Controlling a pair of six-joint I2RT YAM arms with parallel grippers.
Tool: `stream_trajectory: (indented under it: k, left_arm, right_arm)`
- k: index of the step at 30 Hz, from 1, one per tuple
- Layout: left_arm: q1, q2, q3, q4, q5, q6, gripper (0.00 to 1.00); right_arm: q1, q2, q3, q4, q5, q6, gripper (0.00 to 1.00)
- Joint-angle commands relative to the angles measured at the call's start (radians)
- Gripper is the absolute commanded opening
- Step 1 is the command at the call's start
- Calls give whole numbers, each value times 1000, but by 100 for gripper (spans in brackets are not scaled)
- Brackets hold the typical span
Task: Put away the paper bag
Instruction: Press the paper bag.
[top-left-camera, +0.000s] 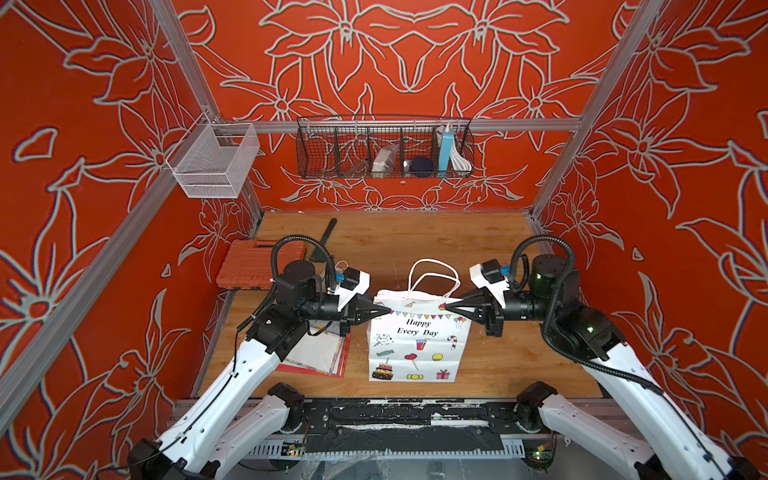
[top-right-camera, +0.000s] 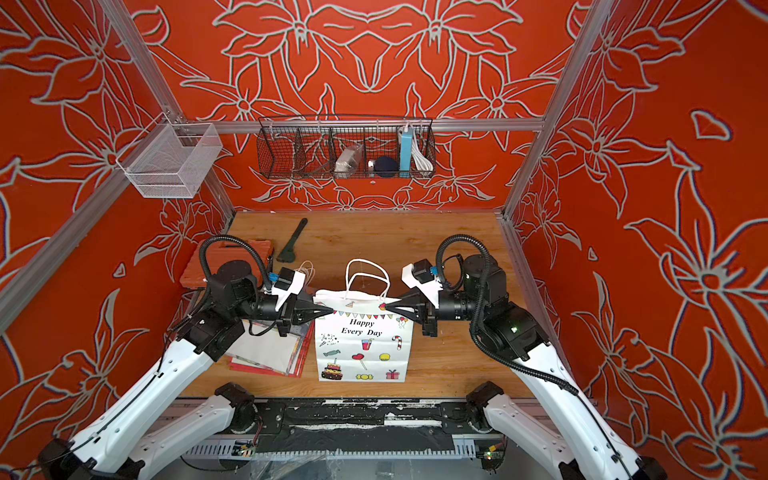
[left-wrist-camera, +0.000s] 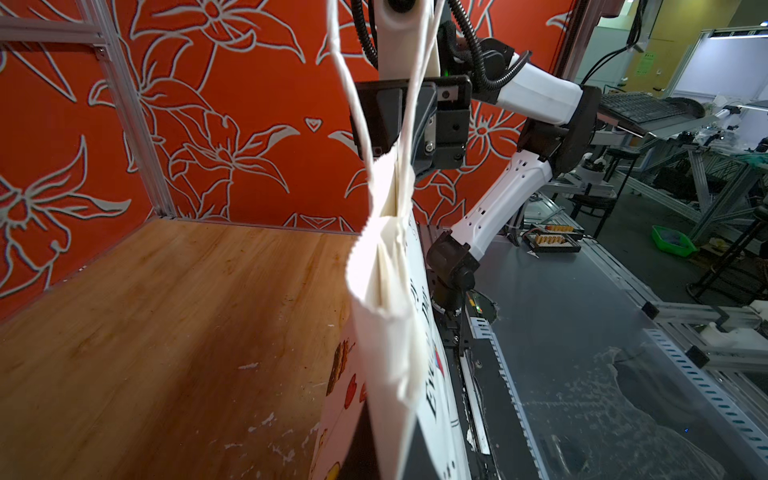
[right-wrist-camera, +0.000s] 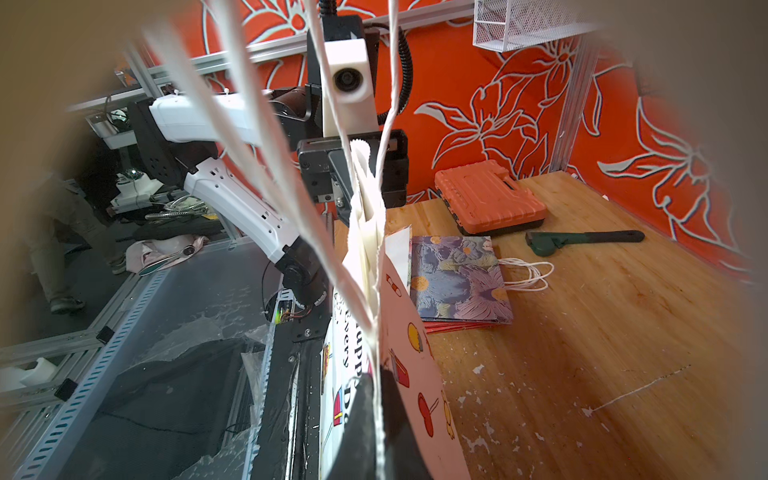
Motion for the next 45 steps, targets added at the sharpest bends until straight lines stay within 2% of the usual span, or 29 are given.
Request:
stream_trajectory:
  k: [1,3,5,7,10,12,15,21,22,23,24,26,28,30,32,34,38,42,45]
  left_arm:
    - [0,-26,3,2,0,-5,0]
    - [0,-29,6,20,-6,-27,0]
    - [0,-32,15,42,-3,-61,0]
    - [0,-37,20,79,6,-107,0]
    - [0,-38,13,160,14,-183,0]
    - [0,-33,12,188,14,-212,0]
    - [0,-18,16,204,12,-241,0]
    - [0,3,16,216,-12,-268,0]
    - [0,3,16,208,-24,-267,0]
    - [2,3,17,204,-36,-266,0]
    - [3,2,19,193,-49,-265,5]
    - [3,-2,22,172,-83,-263,31]
    - [5,-11,23,141,-125,-259,66]
    - [7,-31,18,105,-196,-256,85]
    - [9,-70,1,68,-278,-253,95]
    - [10,-129,-34,26,-348,-240,99]
    - [10,-232,-122,-59,-437,-225,99]
    - [10,-283,-210,-78,-346,-243,94]
    - [10,-300,-274,11,-258,-295,91]
  right_arm:
    - [6,-34,2,26,42,-3,23]
    - [6,-58,-12,6,58,-17,50]
    - [6,-93,-53,8,69,-24,63]
    - [6,-130,-106,33,55,-24,69]
    - [6,-165,-167,121,11,30,70]
    - [6,-176,-185,168,-9,58,64]
    - [6,-172,-185,194,-14,64,51]
    - [6,-140,-184,289,16,137,4]
    - [6,-139,-186,297,38,139,0]
    - [6,-141,-188,305,59,141,0]
    - [6,-141,-190,311,74,142,0]
    - [5,-137,-189,320,83,145,0]
    - [4,-133,-187,335,86,158,0]
    - [4,-134,-181,339,106,157,0]
    - [3,-137,-176,329,143,143,0]
    - [-5,-139,-168,321,174,130,0]
    - [-20,-128,-145,337,179,133,0]
    - [-29,-105,-129,403,166,164,0]
    - [-31,-80,-128,480,118,204,0]
